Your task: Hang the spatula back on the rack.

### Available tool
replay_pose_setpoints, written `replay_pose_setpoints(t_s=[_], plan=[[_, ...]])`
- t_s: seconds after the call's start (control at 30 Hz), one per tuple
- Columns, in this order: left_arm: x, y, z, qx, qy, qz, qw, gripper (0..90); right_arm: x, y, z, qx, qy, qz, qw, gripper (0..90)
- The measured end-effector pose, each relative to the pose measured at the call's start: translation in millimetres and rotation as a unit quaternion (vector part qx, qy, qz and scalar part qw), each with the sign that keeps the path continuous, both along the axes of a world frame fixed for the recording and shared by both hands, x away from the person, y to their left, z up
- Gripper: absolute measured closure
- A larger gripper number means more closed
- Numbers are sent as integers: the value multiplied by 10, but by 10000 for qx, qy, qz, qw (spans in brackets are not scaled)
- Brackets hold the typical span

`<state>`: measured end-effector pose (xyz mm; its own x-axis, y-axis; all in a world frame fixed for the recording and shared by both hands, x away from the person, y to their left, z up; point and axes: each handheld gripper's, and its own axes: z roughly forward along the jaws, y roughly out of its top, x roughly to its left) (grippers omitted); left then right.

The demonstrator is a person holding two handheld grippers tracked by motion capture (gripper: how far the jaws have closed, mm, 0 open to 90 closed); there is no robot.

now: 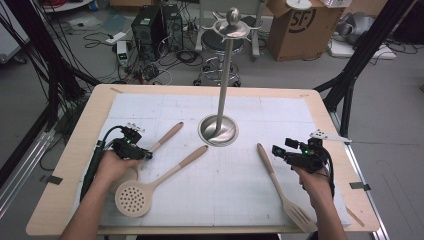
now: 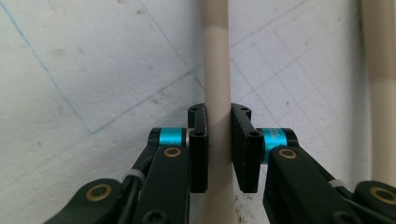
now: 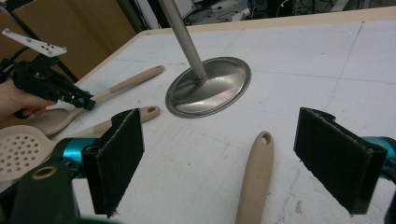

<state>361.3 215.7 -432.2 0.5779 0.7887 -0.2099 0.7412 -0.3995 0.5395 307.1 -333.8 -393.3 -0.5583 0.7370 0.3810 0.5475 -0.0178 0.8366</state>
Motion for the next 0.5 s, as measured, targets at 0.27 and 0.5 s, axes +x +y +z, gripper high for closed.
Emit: replay_pose_setpoints(t_s=[0.27, 0.5], plan=[[-28, 185, 150, -471, -353, 258, 9979, 786, -26, -36, 52, 44, -57, -70, 9999, 151], [-61, 313, 331, -754, -812, 585, 9921, 785, -2, -24, -11, -9, -40, -132, 9999, 151]])
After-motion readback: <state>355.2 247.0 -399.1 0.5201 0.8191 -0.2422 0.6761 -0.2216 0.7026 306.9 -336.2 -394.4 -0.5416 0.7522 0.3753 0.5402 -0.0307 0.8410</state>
